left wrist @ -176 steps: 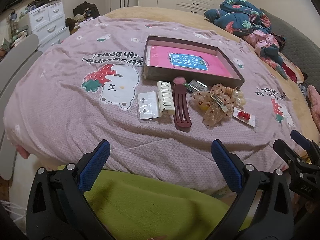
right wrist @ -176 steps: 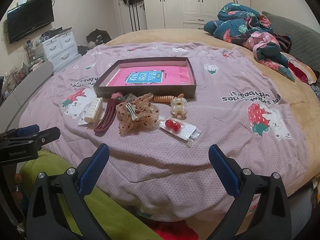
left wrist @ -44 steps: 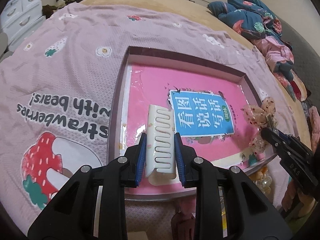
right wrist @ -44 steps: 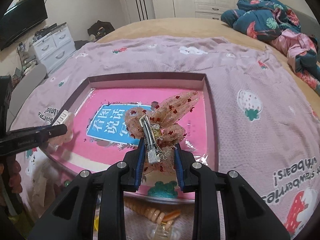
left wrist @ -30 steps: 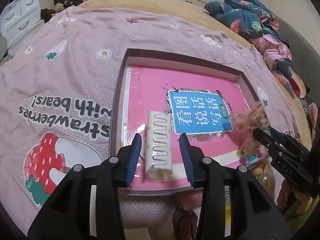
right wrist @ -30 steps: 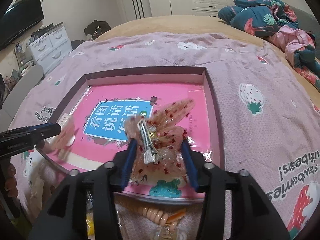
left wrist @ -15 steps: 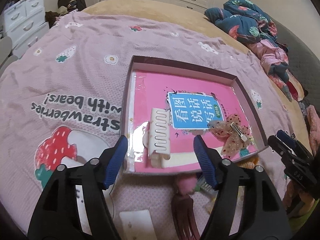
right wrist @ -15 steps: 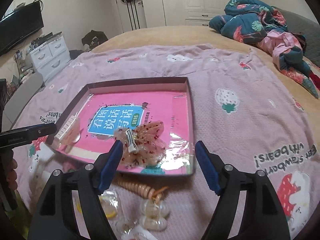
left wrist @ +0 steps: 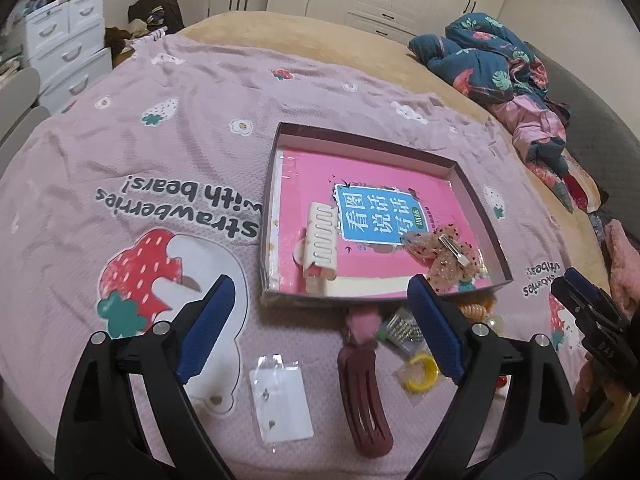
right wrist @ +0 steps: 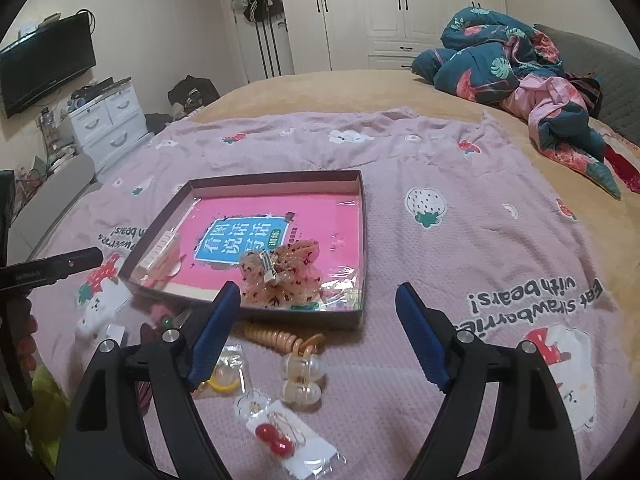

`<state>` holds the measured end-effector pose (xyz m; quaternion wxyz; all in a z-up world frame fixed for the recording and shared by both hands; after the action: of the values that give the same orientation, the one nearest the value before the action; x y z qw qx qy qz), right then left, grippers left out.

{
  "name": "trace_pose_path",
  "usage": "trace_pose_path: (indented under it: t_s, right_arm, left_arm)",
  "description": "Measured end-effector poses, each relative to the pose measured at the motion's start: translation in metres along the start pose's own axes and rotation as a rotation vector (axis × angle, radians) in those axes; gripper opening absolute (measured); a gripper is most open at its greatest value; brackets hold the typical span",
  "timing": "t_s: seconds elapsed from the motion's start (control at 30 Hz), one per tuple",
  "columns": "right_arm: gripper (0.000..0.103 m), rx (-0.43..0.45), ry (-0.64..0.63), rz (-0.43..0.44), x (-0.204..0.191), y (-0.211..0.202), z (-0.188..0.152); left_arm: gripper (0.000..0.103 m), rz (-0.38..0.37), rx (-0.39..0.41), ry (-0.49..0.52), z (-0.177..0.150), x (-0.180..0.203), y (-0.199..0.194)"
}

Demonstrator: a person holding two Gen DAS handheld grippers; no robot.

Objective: Organize jewelry
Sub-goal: 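Withdraw both tools from the box back over the remaining accessories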

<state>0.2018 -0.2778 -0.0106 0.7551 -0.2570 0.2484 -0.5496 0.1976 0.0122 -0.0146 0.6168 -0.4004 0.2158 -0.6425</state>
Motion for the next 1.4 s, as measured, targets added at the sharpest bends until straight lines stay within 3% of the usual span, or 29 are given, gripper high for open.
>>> trace_pose_path:
  t_s: [0.13, 0.83, 1.4]
  right_arm:
    - [0.079, 0.004, -0.009, 0.004, -0.003, -0.011, -0.004]
    - [0.08, -0.028, -0.086, 0.053, -0.037, -0.036, -0.04]
    - [0.08, -0.065, -0.103, 0.07, -0.047, -0.035, -0.063]
  left_arm:
    - [0.085, 0.0, 0.011, -0.007, -0.007, -0.001, -0.011]
    - [0.085, 0.014, 0.013, 0.023, -0.056, 0.001, -0.041]
    - [0.085, -0.008, -0.042, 0.051, -0.094, 0.015, -0.037]
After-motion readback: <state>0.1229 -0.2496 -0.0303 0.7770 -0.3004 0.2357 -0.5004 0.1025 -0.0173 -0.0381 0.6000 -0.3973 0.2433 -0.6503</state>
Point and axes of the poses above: each gripper's, at about its wrist camera, not at the fingertips, and y roughly the way its jaws point, x to its right, z to its top, the point moved 4 cm from there along y, roughly the way its jaws point, and after that the axes turned 3 degrees about -y, right-handed, at the moved point
